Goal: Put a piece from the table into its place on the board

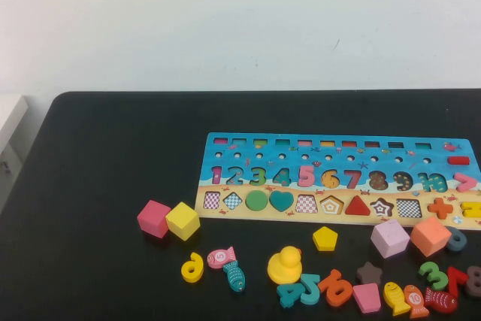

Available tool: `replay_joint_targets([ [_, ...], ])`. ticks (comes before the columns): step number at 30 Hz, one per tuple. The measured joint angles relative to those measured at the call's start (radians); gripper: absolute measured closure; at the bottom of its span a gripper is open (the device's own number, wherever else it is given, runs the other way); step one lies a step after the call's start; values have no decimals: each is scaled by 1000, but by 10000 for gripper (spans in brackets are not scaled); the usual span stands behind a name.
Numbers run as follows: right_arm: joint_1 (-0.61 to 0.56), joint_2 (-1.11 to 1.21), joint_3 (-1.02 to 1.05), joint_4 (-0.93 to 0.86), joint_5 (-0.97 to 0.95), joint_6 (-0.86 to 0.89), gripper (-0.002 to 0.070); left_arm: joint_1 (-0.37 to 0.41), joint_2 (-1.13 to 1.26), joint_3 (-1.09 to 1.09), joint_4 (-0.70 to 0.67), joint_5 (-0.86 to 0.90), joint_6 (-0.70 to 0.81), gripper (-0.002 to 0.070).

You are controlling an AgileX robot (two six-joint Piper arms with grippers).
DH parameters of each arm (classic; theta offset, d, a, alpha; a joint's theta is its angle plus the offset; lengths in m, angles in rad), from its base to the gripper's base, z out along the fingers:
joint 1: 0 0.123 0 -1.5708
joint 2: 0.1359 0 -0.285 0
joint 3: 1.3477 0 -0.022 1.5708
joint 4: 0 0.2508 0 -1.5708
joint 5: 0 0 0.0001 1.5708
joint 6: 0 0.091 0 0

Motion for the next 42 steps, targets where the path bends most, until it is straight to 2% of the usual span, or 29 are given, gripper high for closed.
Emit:
replay_joint_targets([
  [6,0,0,2,0,-16,0,658,0,0,0,0,0,0,676],
  [10,0,0,6,0,-90,0,657,0,0,0,0,0,0,676],
  [23,0,0,12,4,-704,0,658,0,0,0,0,0,0,676],
  [29,0,0,9,14,-881,-75,658,0,0,0,0,0,0,676],
  [31,0,0,-29,-4,-802,-76,657,0,0,0,0,0,0,676],
  [36,0,26,-264,-100,-426,-69,658,0,0,0,0,0,0,676],
  [42,0,262,-588,-56,21,-81,657,0,0,0,0,0,0,676],
])
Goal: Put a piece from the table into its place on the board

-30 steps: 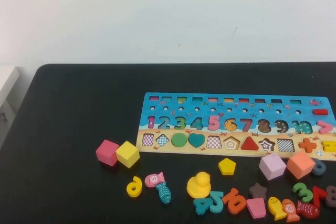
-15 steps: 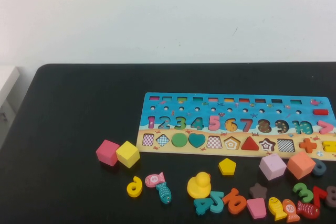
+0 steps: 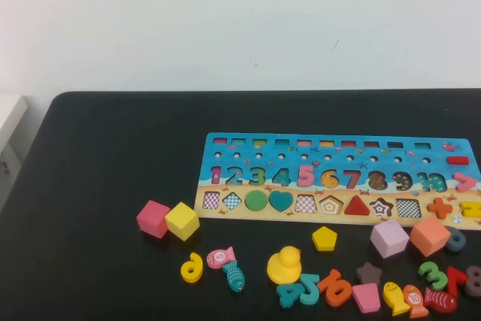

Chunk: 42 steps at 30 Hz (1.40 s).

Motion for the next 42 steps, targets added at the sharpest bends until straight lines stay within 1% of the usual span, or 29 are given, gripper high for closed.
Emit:
replay_joint_targets([
  [3,0,171,-125,146,188,-108,658,0,0,0,0,0,0,676],
  [8,0,432,-227,446,319,-346,658,0,0,0,0,0,0,676],
  [12,0,634,-240,712,351,-560,657,0,0,0,0,0,0,676],
  [14,5,737,-240,802,351,-642,657,0,0,0,0,0,0,676],
  [16,29,825,-244,852,341,-691,657,0,0,0,0,0,0,676],
  [17,84,909,-249,876,304,-711,657,0,0,0,0,0,0,676],
  [18,114,938,-249,878,287,-716,657,0,0,0,0,0,0,676],
  [23,349,1100,-269,844,108,-720,657,0,0,0,0,0,0,676],
  [26,465,1190,-313,832,67,-705,657,0,0,0,0,0,0,676],
  [29,540,1275,-366,832,68,-696,657,0,0,0,0,0,0,676],
  [33,561,1358,-401,830,90,-695,657,0,0,0,0,0,0,676],
  [37,555,1414,-405,766,97,-822,657,0,0,0,0,0,0,676],
  [39,534,1439,-405,763,95,-804,657,0,0,0,0,0,0,676],
  [42,502,1480,-423,763,88,-718,657,0,0,0,0,0,0,676],
])
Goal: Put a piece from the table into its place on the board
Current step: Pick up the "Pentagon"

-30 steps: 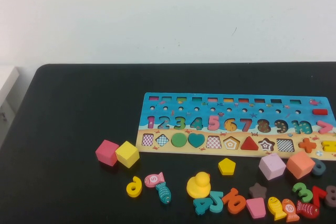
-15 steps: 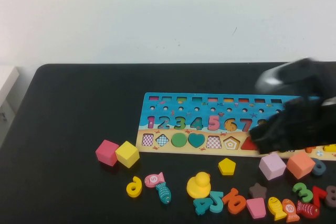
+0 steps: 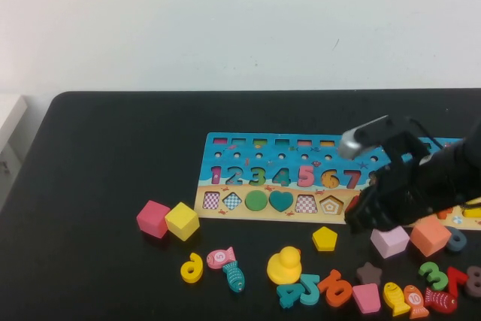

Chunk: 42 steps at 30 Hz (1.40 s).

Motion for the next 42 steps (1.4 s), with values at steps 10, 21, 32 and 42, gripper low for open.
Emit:
replay_joint_targets([
  [10,47,134,-249,-165,159,323,277,0,0,0,0,0,0,676],
  [21,156,303,-459,-571,346,837,182,0,0,0,0,0,0,676],
  [32,180,413,-506,-607,349,952,203,0,0,0,0,0,0,676],
  [42,180,417,-511,-631,347,978,204,0,0,0,0,0,0,676],
])
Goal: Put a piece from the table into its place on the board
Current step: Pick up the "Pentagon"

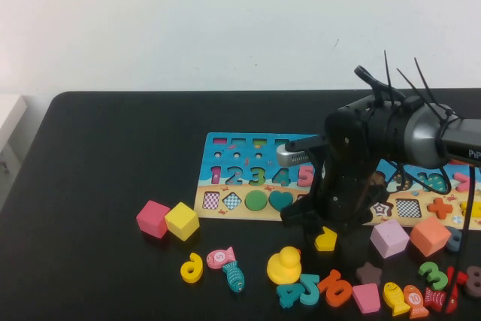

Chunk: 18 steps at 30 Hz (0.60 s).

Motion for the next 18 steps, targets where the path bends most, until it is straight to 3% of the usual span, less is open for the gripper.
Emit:
replay_joint_targets([
  [18,0,30,0,-2,2,0,307,0,0,0,0,0,0,677],
])
